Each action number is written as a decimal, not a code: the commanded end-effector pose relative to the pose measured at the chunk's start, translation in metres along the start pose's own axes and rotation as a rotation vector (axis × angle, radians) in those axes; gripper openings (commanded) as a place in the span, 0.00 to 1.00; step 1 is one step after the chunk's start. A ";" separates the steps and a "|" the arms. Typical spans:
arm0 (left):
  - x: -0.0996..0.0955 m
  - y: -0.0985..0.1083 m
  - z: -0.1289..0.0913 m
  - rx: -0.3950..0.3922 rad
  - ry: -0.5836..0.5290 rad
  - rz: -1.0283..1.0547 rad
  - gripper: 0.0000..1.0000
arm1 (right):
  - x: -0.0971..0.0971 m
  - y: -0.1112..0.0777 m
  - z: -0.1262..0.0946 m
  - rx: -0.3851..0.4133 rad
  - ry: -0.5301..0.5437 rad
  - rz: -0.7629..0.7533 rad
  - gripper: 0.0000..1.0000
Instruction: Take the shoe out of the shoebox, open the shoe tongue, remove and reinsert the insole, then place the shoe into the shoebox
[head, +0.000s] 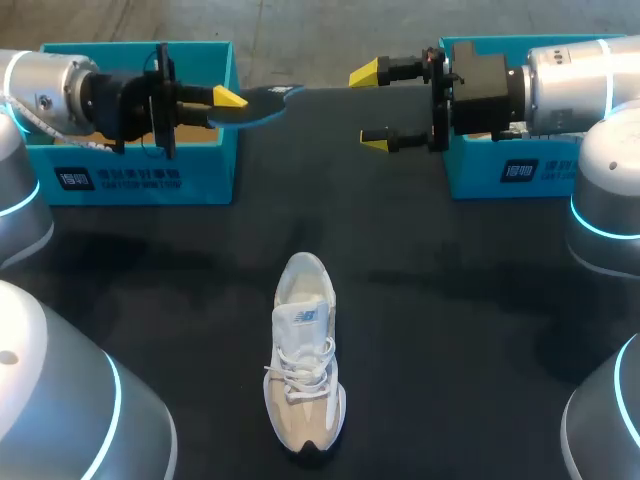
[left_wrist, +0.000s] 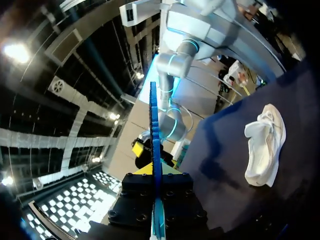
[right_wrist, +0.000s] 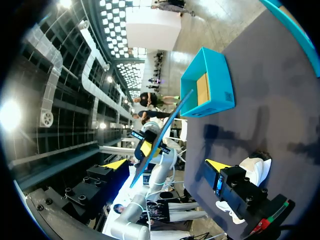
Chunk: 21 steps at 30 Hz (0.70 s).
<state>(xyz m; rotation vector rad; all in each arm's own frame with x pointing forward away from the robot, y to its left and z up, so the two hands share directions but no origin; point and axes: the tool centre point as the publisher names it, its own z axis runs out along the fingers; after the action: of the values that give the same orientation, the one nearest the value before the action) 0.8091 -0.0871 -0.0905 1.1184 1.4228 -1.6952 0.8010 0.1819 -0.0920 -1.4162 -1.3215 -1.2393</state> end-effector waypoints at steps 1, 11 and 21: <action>0.002 0.008 0.001 0.016 0.000 0.058 0.00 | 0.000 0.000 0.002 -0.002 0.000 0.000 1.00; 0.005 0.012 0.005 0.019 0.020 0.214 0.00 | 0.000 0.000 0.002 -0.002 0.000 0.000 1.00; 0.006 0.016 0.011 0.000 0.058 0.323 0.00 | 0.000 0.000 0.002 -0.002 0.000 0.000 1.00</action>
<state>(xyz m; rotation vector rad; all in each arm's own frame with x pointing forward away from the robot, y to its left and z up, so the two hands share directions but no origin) 0.8169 -0.0976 -0.1028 1.3201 1.1978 -1.4476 0.8010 0.1820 -0.0920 -1.4162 -1.3215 -1.2393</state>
